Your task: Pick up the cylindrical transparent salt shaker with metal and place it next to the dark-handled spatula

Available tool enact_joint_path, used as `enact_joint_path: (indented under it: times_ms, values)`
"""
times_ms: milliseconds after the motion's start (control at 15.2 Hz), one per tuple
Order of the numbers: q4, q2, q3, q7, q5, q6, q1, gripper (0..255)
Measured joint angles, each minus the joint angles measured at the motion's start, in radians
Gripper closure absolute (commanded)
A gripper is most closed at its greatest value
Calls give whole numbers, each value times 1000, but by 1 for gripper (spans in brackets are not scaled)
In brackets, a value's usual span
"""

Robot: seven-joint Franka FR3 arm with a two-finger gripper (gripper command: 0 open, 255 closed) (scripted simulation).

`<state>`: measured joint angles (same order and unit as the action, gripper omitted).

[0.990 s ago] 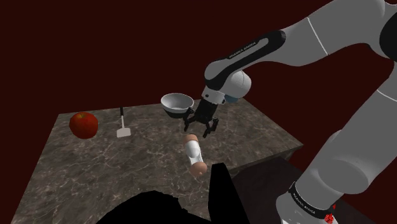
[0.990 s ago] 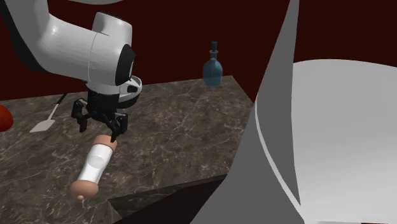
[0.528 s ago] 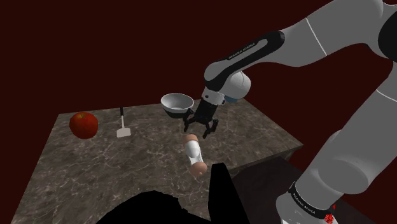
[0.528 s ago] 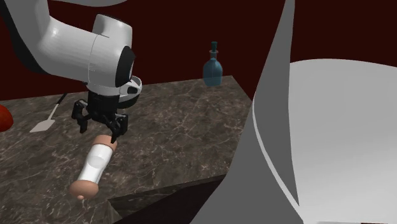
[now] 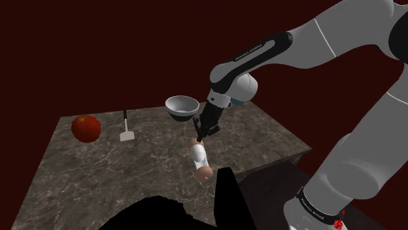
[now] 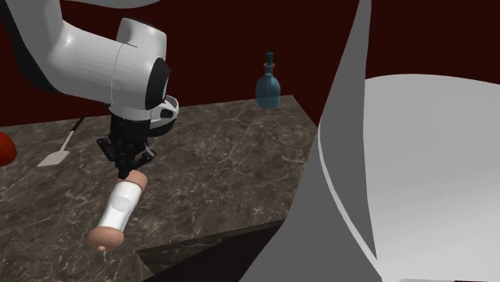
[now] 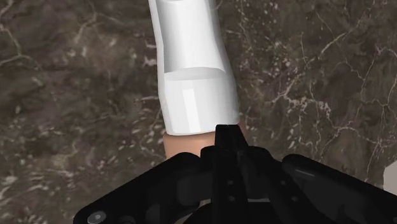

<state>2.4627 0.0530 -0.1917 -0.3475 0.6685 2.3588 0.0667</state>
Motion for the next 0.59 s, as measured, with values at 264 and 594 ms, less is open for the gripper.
enact_joint_path:
  times_ms: [264,594]
  values:
    - [23,21,-19,-38,-31,31,13,0]
    - [181,118,-278,-606,-551,246,14,0]
